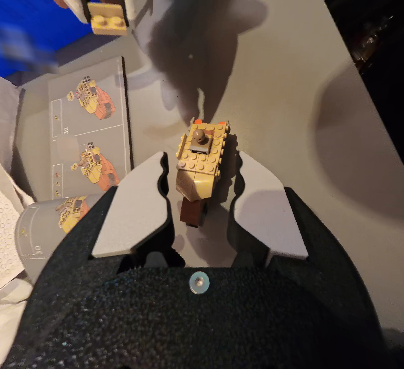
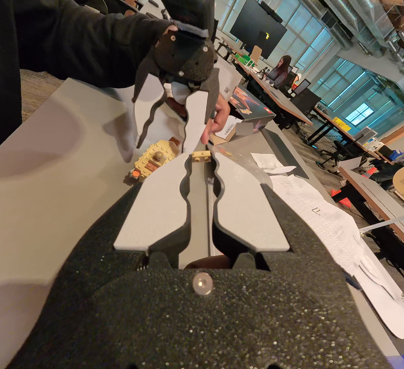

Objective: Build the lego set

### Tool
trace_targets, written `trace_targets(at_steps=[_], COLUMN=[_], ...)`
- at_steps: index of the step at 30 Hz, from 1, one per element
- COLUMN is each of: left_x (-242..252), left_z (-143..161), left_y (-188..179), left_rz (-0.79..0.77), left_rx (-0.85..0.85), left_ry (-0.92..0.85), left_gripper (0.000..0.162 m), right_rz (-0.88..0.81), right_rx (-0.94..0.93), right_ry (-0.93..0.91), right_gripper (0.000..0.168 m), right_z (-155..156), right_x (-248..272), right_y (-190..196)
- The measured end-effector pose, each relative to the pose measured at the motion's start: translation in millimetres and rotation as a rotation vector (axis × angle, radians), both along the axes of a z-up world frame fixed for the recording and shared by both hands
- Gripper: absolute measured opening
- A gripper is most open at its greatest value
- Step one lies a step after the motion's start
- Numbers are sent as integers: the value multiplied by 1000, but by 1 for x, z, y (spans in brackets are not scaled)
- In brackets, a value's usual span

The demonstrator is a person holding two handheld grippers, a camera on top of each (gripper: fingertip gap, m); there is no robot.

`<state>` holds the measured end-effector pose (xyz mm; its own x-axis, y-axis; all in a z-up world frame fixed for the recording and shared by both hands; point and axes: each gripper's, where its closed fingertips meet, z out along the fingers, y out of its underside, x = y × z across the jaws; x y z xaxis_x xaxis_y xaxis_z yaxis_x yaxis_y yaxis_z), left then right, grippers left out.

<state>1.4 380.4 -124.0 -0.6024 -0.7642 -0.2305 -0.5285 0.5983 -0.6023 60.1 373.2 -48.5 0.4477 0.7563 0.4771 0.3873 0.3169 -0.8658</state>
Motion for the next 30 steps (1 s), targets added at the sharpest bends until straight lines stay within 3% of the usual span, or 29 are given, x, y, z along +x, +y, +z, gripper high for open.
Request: trace_targets(at_steps=[6, 11, 30], left_x=[5, 5, 32], left_z=[-14, -27, -1], left_y=[1, 3, -58], left_rz=[9, -16, -328], left_rx=[-56, -68, -371], left_ry=[27, 57, -173], left_gripper=[60, 44, 43], right_rz=[17, 65, 314], right_rx=[-27, -74, -250], right_ry=[-11, -25, -158], right_gripper=[16, 16, 16], right_z=[-6, -15, -42], right_x=[-2, -7, -20], right_y=[-2, -7, -55])
